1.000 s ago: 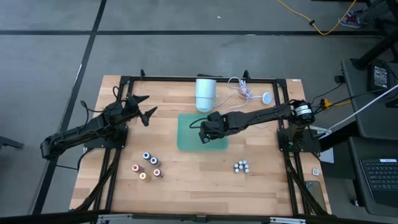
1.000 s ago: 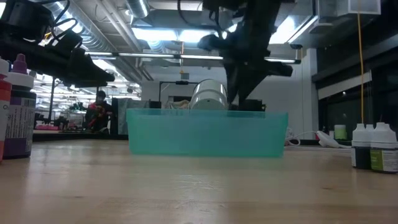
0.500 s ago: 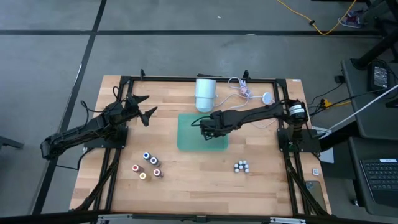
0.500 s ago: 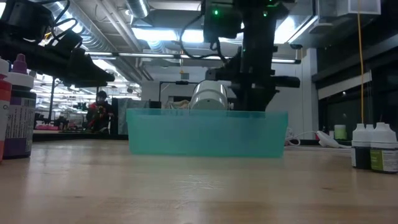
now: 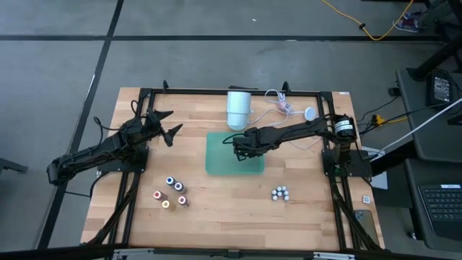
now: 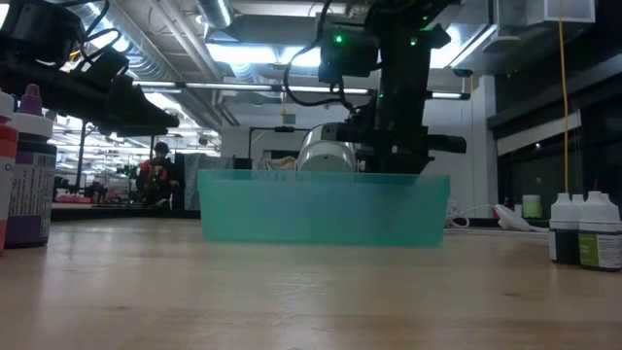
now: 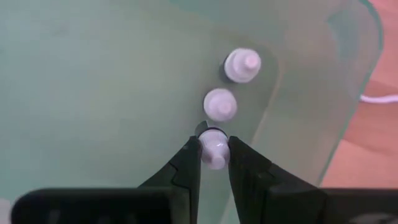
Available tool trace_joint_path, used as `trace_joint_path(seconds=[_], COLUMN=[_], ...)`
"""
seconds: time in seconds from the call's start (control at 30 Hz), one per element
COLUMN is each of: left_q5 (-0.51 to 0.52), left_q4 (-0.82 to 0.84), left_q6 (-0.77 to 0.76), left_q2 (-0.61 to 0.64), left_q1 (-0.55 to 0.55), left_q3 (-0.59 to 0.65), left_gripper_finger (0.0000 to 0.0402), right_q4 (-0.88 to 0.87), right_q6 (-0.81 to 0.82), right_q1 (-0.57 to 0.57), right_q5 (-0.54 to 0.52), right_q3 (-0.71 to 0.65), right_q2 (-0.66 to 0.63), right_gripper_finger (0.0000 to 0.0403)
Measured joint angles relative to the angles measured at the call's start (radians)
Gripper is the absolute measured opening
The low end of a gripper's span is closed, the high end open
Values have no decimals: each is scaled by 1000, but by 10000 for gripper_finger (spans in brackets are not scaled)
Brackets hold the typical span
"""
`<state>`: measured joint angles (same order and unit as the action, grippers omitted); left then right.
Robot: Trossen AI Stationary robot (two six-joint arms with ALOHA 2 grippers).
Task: Pick & Place food coloring
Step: Put the bottom small red food coloring bottle into the green bin
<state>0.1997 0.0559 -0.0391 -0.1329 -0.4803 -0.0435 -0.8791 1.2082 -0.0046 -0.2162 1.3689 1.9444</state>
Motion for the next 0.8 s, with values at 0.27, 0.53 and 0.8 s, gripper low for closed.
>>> trace_joint_path(seconds=[0.27, 0.53, 0.8], left_q5=[0, 0, 0], left_q4=[0, 0, 0], left_q6=[0, 0, 0], left_q2=[0, 0, 0], left_q1=[0, 0, 0], left_q3=[0, 0, 0], left_gripper_finger=[361, 361, 361], right_q4=[27, 28, 27], right_q6=[-35, -38, -49], right_q1=[-7, -7, 1], right_q5=[1, 13, 19], right_q3=[0, 0, 0], right_q2=[26, 28, 24], right_gripper_finger=[77, 104, 204])
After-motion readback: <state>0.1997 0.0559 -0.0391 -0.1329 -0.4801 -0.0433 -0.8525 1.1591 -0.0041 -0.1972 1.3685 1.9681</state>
